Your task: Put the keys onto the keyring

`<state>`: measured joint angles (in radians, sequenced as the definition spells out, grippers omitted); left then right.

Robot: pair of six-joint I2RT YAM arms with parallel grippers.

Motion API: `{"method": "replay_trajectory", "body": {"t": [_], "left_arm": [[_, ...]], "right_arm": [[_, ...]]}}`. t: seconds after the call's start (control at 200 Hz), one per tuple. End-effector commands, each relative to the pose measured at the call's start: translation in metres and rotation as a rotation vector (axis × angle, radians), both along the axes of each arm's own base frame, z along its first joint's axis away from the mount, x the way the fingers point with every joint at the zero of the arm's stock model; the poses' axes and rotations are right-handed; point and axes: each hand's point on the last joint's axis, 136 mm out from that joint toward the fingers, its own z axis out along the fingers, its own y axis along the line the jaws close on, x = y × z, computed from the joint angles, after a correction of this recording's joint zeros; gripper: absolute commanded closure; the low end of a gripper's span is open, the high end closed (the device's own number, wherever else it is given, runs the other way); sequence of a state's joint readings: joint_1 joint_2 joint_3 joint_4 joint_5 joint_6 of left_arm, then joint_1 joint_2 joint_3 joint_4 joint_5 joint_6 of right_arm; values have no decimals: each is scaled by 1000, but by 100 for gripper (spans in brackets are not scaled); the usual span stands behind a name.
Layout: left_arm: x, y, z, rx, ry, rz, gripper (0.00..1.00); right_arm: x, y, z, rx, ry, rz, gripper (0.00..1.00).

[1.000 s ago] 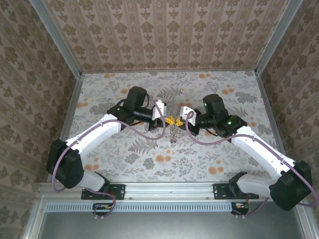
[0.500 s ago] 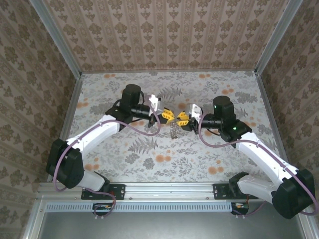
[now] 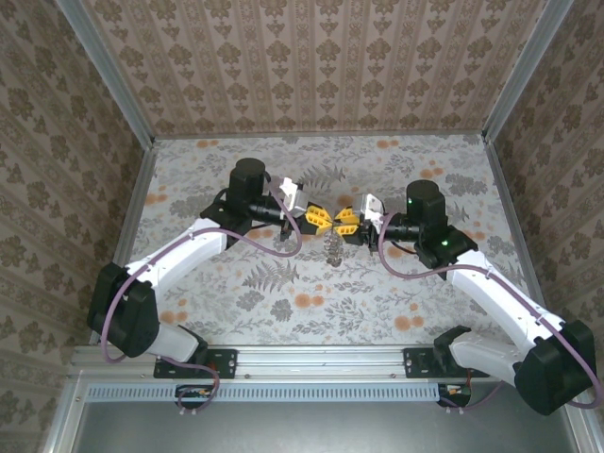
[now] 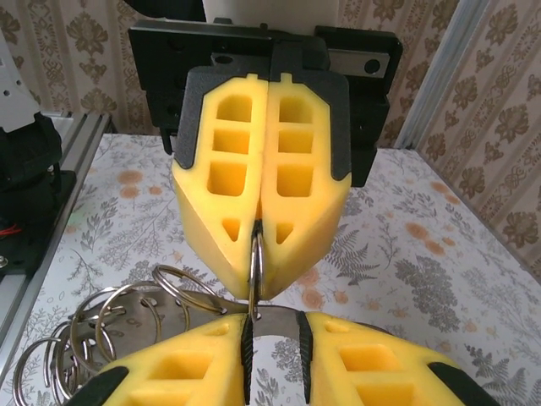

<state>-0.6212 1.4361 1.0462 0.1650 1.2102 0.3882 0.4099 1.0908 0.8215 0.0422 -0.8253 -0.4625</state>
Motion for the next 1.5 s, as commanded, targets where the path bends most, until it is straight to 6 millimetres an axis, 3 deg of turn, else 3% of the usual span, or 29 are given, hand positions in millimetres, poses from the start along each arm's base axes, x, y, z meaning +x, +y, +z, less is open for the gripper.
{"method": "replay_trajectory", "body": {"t": [0.0, 0.325, 0.575, 0.79, 0.88, 0.985, 1.19, 1.495], "left_arm": [[-9, 1, 17, -47, -34, -54, 100], [-8, -6, 17, -57, -30, -50, 100], [-6, -14, 11, -67, -10, -22, 100], [4, -17, 3, -50, 16, 44, 100], [8, -18, -1, -18, 23, 71, 91], [8, -16, -12, 66, 35, 75, 89], [15, -14, -31, 178, 58, 119, 91], [15, -13, -39, 221, 66, 129, 88]], "right_arm": [[-9, 5, 16, 47, -8, 73, 76], [-6, 10, 17, 69, 25, 96, 78], [1, 9, 25, 106, -10, 60, 100], [-2, 5, 23, 95, -35, 36, 100], [1, 0, 14, 49, -26, -9, 100], [5, -5, 3, -23, -15, -44, 100], [10, -11, -10, -115, 11, -81, 100], [14, -17, -24, -225, 37, -113, 100]]}}
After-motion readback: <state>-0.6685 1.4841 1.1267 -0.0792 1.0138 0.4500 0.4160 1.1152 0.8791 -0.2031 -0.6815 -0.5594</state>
